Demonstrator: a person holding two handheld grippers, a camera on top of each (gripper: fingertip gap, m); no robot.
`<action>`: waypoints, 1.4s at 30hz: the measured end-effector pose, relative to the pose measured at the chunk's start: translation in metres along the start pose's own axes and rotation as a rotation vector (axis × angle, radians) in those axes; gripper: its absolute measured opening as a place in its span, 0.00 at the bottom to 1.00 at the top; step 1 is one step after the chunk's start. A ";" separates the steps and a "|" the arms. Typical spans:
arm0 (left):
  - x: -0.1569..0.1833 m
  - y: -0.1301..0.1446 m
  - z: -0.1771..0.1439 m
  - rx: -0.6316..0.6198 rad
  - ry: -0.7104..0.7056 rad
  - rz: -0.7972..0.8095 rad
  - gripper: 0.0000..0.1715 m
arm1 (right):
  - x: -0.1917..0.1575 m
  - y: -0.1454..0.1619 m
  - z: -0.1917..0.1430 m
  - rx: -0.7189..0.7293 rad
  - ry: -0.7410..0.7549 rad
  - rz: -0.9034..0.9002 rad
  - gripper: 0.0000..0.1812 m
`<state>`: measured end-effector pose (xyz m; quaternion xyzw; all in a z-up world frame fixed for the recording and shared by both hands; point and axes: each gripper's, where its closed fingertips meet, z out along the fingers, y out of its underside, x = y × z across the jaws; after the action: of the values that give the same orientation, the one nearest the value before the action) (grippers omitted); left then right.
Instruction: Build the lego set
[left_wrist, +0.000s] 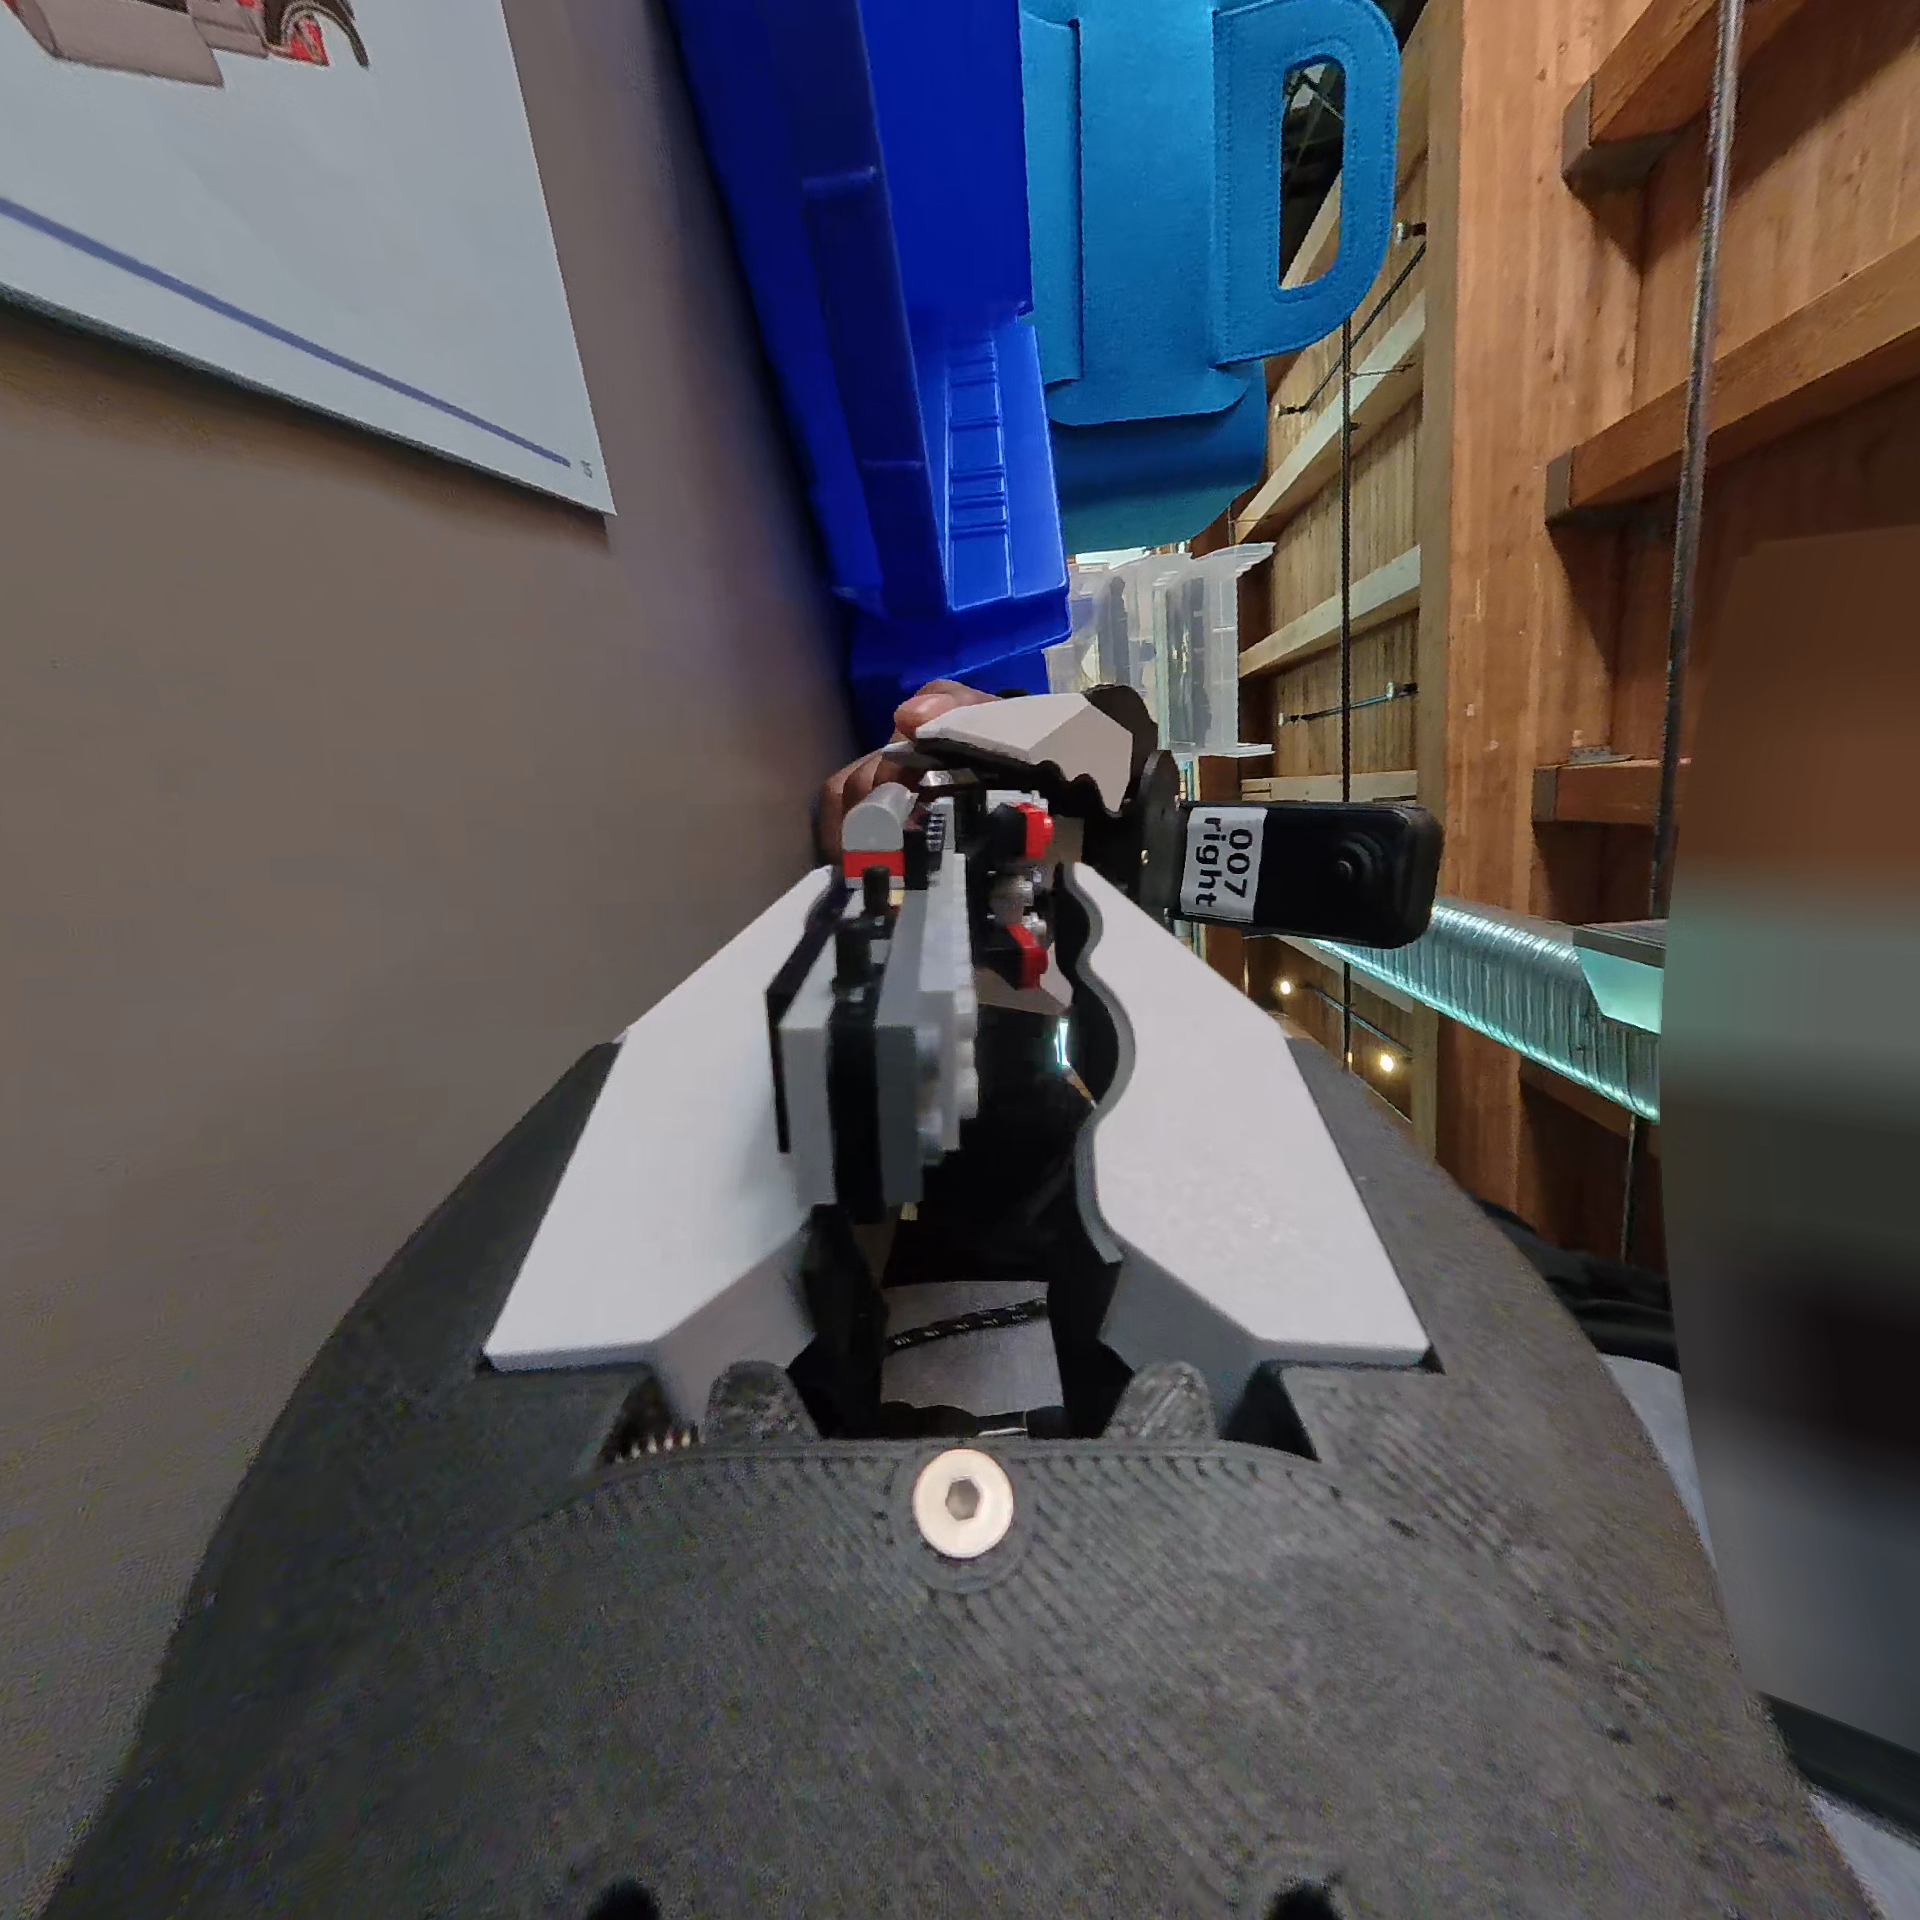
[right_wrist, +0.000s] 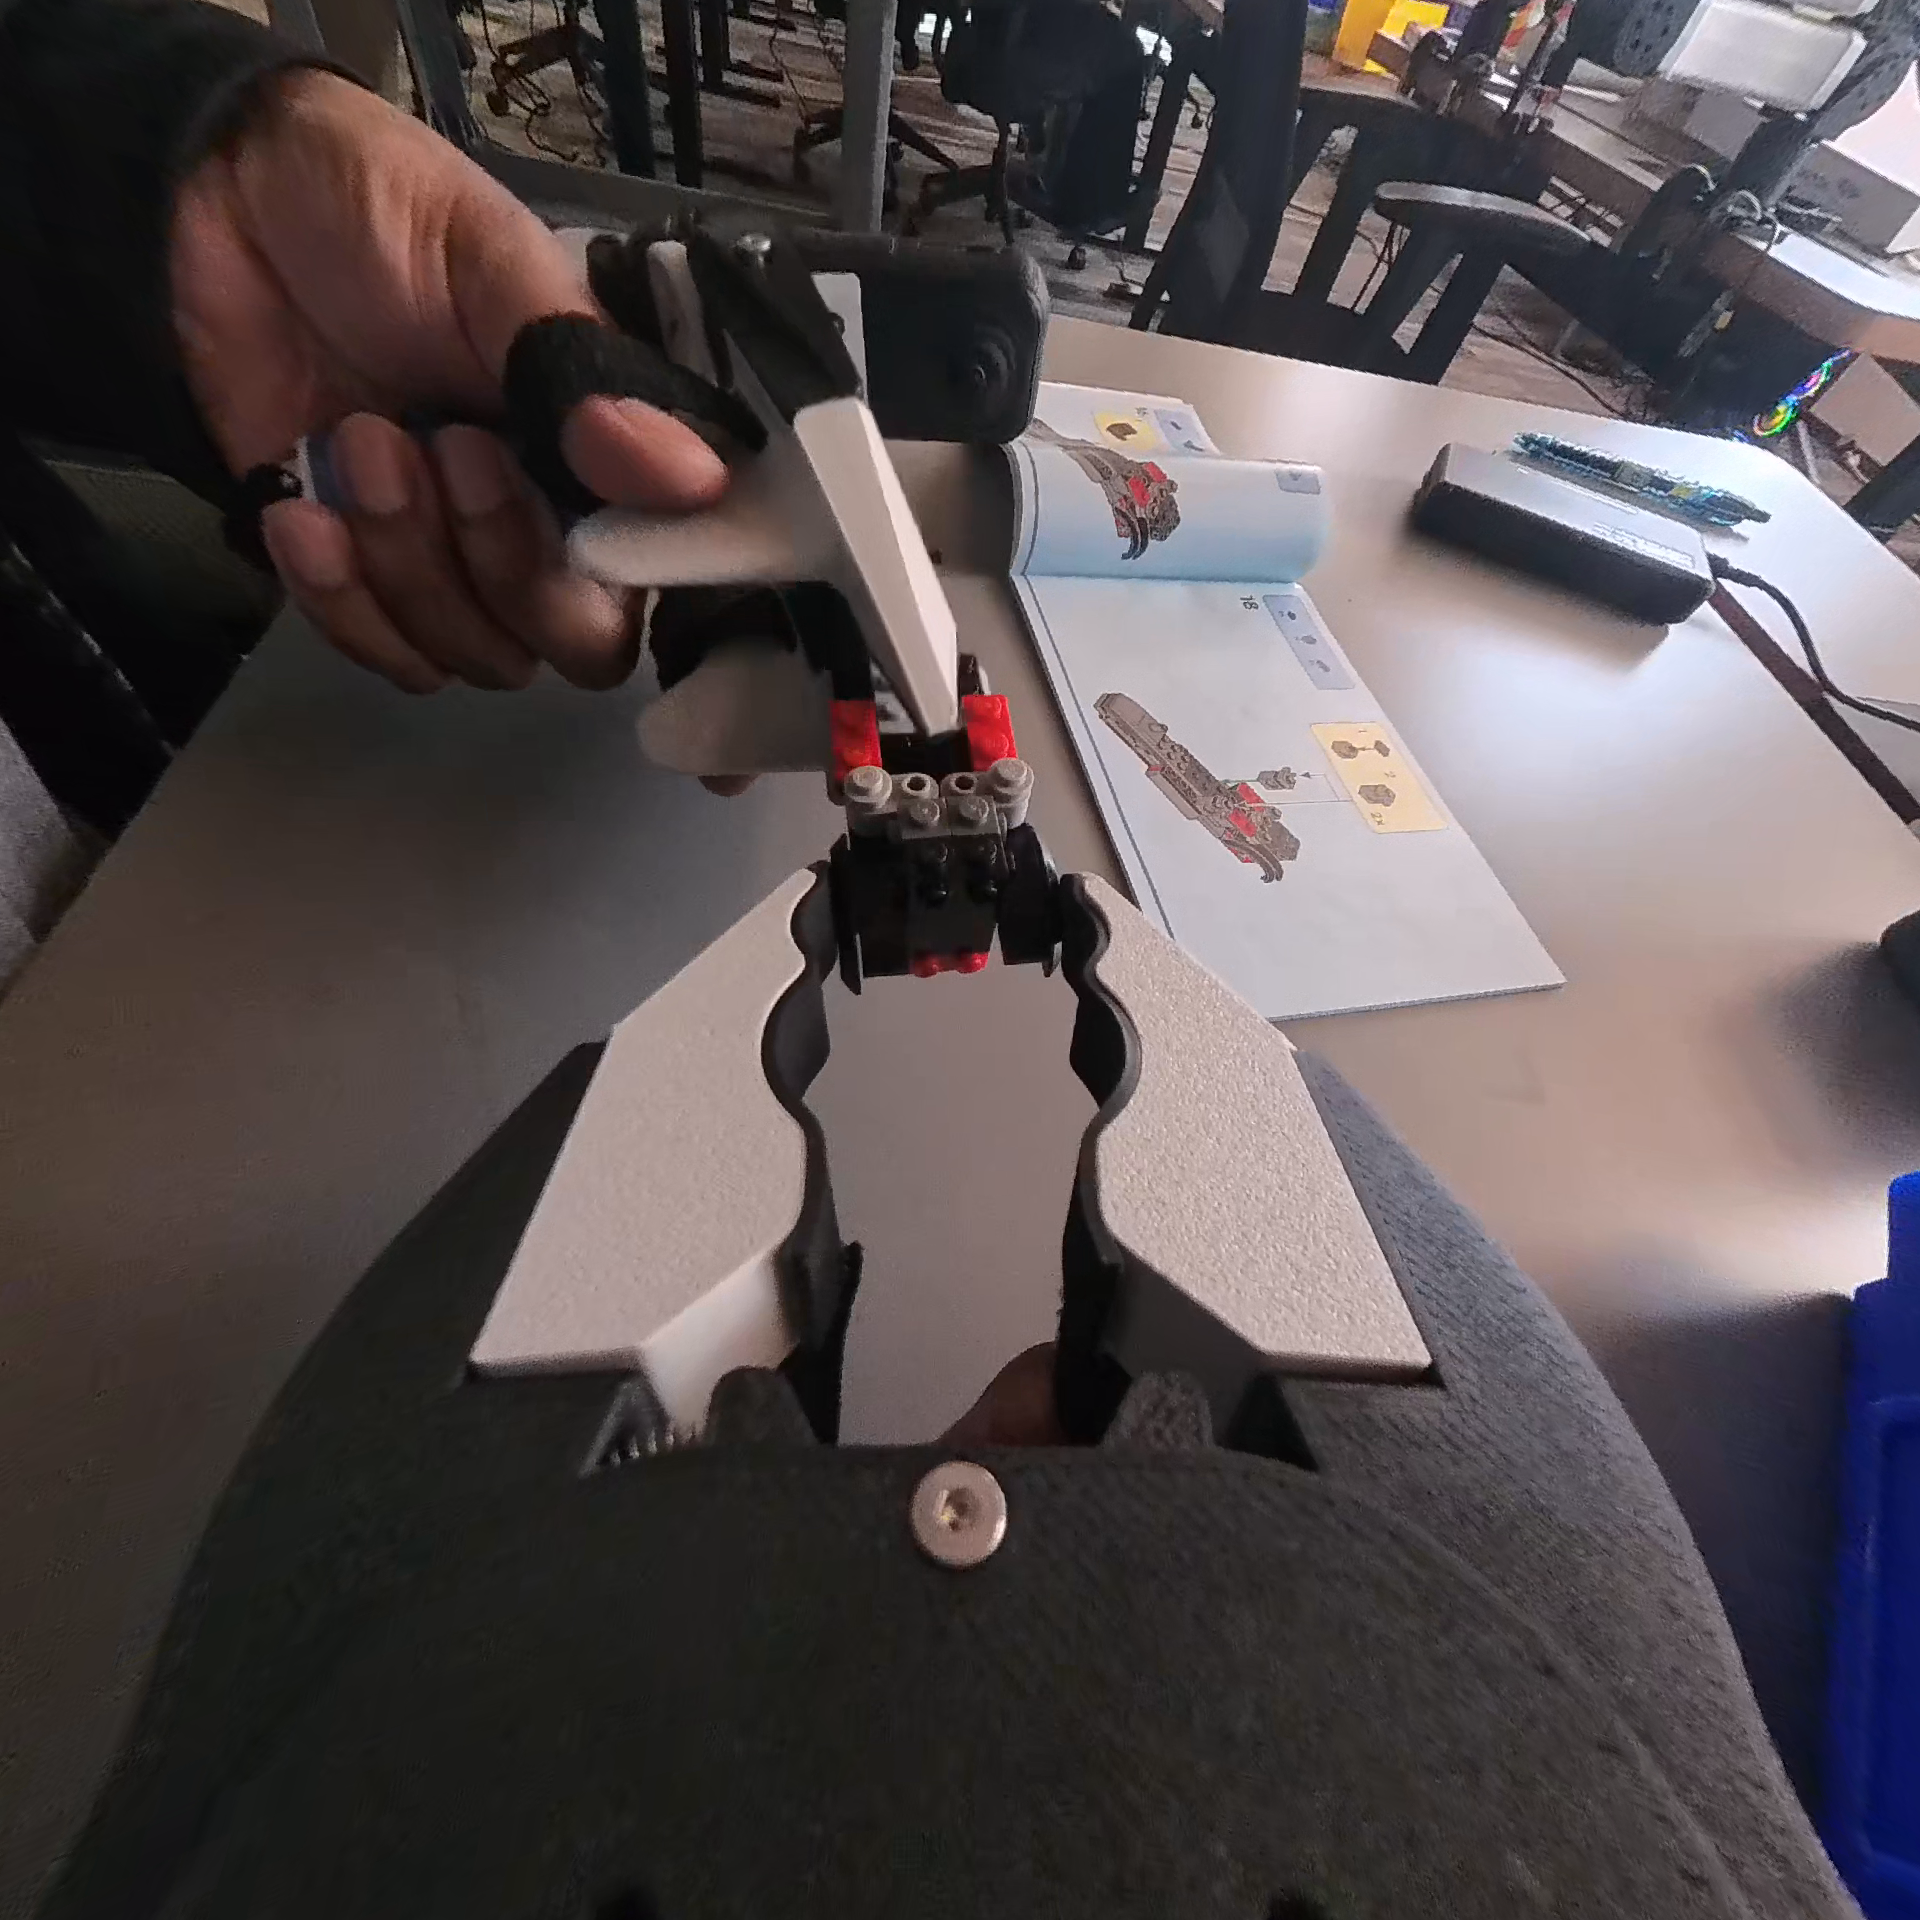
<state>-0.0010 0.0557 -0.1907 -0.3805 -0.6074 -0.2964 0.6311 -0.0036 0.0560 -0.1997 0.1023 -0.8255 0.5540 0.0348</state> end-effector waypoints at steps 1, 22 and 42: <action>0.000 0.000 0.000 0.001 0.002 -0.005 0.22 | 0.000 0.000 0.000 0.001 -0.001 0.001 0.25; 0.003 0.001 -0.005 0.046 0.009 -0.015 0.14 | -0.001 -0.007 -0.005 0.044 0.009 -0.031 0.25; 0.006 0.001 -0.006 0.041 -0.055 0.171 0.18 | -0.001 -0.014 -0.005 0.057 0.036 -0.077 0.24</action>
<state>0.0038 0.0516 -0.1845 -0.4262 -0.5956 -0.2185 0.6449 -0.0002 0.0558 -0.1856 0.1247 -0.8040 0.5774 0.0681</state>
